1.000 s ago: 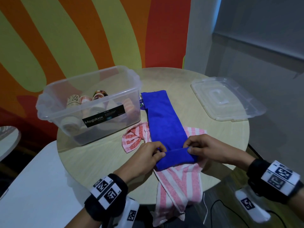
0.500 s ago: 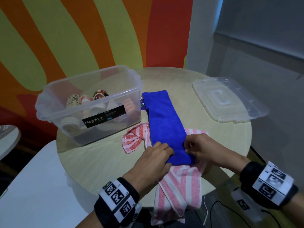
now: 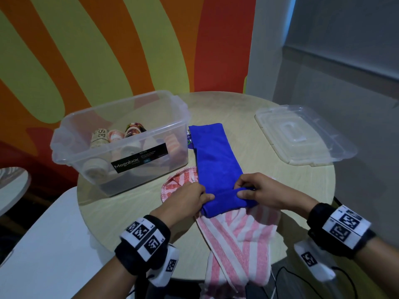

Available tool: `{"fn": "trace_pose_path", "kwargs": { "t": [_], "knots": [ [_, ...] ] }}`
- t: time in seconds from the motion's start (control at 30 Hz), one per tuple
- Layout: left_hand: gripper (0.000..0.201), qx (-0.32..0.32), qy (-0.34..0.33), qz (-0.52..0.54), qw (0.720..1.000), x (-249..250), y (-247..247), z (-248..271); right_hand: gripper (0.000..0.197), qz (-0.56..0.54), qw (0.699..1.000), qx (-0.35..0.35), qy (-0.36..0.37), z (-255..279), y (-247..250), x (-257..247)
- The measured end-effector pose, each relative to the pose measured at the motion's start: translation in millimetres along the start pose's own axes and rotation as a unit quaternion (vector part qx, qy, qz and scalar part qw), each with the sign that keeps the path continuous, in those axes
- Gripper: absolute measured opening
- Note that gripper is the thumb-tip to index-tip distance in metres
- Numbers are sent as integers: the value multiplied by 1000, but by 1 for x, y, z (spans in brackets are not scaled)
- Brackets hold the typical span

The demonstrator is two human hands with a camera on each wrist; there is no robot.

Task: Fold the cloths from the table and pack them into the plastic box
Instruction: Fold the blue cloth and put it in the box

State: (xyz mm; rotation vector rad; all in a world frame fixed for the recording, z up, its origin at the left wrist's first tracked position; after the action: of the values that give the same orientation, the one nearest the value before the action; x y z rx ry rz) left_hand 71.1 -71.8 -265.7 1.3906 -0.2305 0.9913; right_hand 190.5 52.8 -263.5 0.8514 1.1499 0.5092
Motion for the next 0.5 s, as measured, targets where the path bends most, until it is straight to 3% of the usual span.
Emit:
{"fn": "trace_pose_path", "kwargs": {
  "t": [0.07, 0.13, 0.2, 0.27, 0.33, 0.4, 0.5],
  "knots": [
    [39, 73, -23, -92, 993, 17, 18, 2, 4, -23, 1000, 3, -14, -5, -1, 3],
    [36, 121, -97, -91, 984, 45, 28, 7, 5, -44, 999, 4, -21, -8, -1, 5],
    [40, 68, -145, -93, 983, 63, 14, 6, 6, -62, 998, 5, -26, -9, -1, 5],
    [43, 3, -143, -165, 976, 61, -11, 0, 7, -81, 996, 5, -40, -9, 1, 8],
    [27, -9, -147, -215, 965, 59, -21, -6, 9, -88, 995, 9, -52, -10, 3, 7],
    [15, -11, -149, -185, 971, 55, -22, -15, 11, -39, 998, 28, -43, -12, 10, 1],
    [33, -57, -107, -80, 989, 41, -15, -28, 24, 92, 995, 21, 18, -10, 20, -21]
  ]
}}
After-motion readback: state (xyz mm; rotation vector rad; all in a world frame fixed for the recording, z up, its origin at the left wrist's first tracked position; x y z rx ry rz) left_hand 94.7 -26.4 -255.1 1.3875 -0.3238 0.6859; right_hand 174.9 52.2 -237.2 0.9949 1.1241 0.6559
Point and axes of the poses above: each hand's wrist, its own z-axis away from the middle knuckle, its own y-axis out of the back of the hand, x = y × z, the point moved 10 cm from there along -z, towards the middle knuckle, and after that the axes turned 14 degrees about z, right-handed, at the moved point
